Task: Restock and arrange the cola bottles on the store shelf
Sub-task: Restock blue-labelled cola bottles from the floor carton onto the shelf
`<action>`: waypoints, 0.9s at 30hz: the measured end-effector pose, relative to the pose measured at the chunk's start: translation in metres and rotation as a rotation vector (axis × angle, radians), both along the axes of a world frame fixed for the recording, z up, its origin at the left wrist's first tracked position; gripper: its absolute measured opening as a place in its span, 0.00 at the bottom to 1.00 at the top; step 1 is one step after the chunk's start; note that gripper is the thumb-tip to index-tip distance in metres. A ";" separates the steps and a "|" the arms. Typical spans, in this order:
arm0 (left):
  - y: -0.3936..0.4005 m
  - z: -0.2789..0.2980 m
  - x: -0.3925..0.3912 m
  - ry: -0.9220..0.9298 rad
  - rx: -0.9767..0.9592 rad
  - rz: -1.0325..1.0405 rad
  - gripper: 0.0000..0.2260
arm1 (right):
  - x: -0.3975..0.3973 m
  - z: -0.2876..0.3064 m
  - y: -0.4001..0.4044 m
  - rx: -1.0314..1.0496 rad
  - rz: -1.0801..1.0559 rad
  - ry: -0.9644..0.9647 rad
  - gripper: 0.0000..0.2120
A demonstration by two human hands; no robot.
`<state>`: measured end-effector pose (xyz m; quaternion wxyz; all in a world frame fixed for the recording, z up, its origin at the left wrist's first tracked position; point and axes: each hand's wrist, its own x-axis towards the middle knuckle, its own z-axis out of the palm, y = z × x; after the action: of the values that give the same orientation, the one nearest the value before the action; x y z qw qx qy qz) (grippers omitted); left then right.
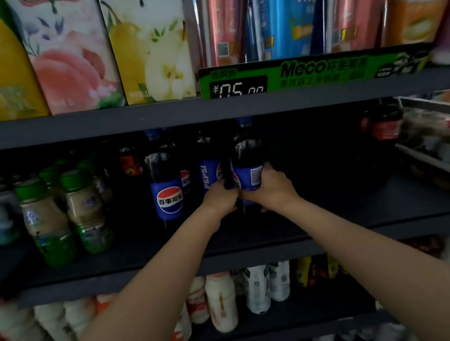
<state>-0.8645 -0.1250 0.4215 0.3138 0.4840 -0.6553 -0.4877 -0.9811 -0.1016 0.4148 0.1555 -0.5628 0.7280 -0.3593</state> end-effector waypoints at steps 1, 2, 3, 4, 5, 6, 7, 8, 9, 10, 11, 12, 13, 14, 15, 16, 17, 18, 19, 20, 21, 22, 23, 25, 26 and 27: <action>-0.001 0.000 -0.001 0.005 -0.003 0.014 0.18 | -0.001 -0.001 -0.002 -0.012 0.006 -0.008 0.32; -0.001 -0.001 -0.001 0.004 -0.009 0.027 0.18 | -0.001 -0.002 -0.003 -0.025 0.015 -0.018 0.32; -0.003 -0.002 -0.001 -0.003 -0.017 0.042 0.17 | -0.001 -0.003 -0.004 -0.034 0.021 -0.025 0.32; -0.003 -0.004 -0.002 -0.014 -0.025 0.058 0.17 | 0.000 -0.004 -0.004 -0.040 0.023 -0.022 0.32; -0.004 -0.007 -0.002 -0.030 -0.035 0.076 0.17 | 0.001 -0.004 -0.002 -0.049 0.015 -0.011 0.34; -0.004 -0.010 -0.002 -0.063 -0.078 0.107 0.18 | 0.003 -0.005 0.001 -0.073 -0.007 0.004 0.36; -0.002 -0.013 -0.001 -0.113 -0.166 0.156 0.19 | 0.006 -0.006 0.005 -0.126 -0.042 0.013 0.37; 0.001 -0.016 0.000 -0.161 -0.294 0.212 0.18 | 0.010 -0.007 0.011 -0.212 -0.086 0.011 0.36; 0.004 -0.019 0.001 -0.190 -0.439 0.264 0.16 | 0.015 -0.007 0.018 -0.326 -0.129 -0.008 0.33; 0.008 -0.022 0.004 -0.198 -0.568 0.299 0.13 | 0.020 -0.007 0.024 -0.448 -0.149 -0.032 0.29; 0.013 -0.024 0.008 -0.196 -0.667 0.320 0.12 | 0.026 -0.006 0.028 -0.555 -0.138 -0.042 0.24; 0.017 -0.026 0.012 -0.191 -0.748 0.335 0.10 | 0.032 -0.006 0.031 -0.636 -0.101 -0.032 0.19; 0.020 -0.028 0.016 -0.186 -0.810 0.342 0.09 | 0.040 -0.006 0.032 -0.694 -0.049 -0.009 0.14; 0.022 -0.028 0.022 -0.179 -0.855 0.346 0.08 | 0.050 -0.006 0.032 -0.734 0.018 0.023 0.10; 0.024 -0.028 0.030 -0.173 -0.885 0.353 0.08 | 0.062 -0.005 0.031 -0.757 0.099 0.063 0.08; 0.027 -0.026 0.040 -0.162 -0.906 0.361 0.07 | 0.076 -0.005 0.030 -0.771 0.185 0.108 0.07; 0.030 -0.026 0.053 -0.155 -0.922 0.375 0.07 | 0.092 -0.005 0.028 -0.783 0.260 0.149 0.07; 0.032 -0.027 0.070 -0.154 -0.937 0.403 0.06 | 0.109 -0.005 0.027 -0.789 0.320 0.171 0.07; 0.034 -0.030 0.091 -0.170 -0.943 0.447 0.06 | 0.128 -0.005 0.025 -0.788 0.371 0.178 0.07; 0.036 -0.035 0.115 -0.186 -0.925 0.496 0.06 | 0.147 -0.006 0.024 -0.780 0.422 0.182 0.08; 0.038 -0.041 0.142 -0.177 -0.877 0.562 0.07 | 0.168 -0.008 0.023 -0.763 0.481 0.185 0.08; 0.040 -0.046 0.171 -0.129 -0.797 0.657 0.07 | 0.191 -0.011 0.021 -0.730 0.549 0.181 0.08; 0.045 -0.047 0.200 -0.041 -0.681 0.788 0.07 | 0.217 -0.015 0.020 -0.681 0.628 0.170 0.08; 0.050 -0.051 0.260 0.205 -0.377 1.060 0.06 | 0.274 -0.027 0.020 -0.557 0.788 0.169 0.06; 0.053 -0.053 0.292 0.323 -0.238 1.157 0.05 | 0.304 -0.032 0.021 -0.485 0.861 0.188 0.05; 0.058 -0.057 0.326 0.397 -0.149 1.224 0.05 | 0.336 -0.039 0.022 -0.417 0.930 0.219 0.04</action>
<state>-0.5388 -0.0669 0.3647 0.6829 0.6477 -0.2227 -0.2541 -0.6447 -0.0793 0.3755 0.1063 -0.8801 0.3261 -0.3284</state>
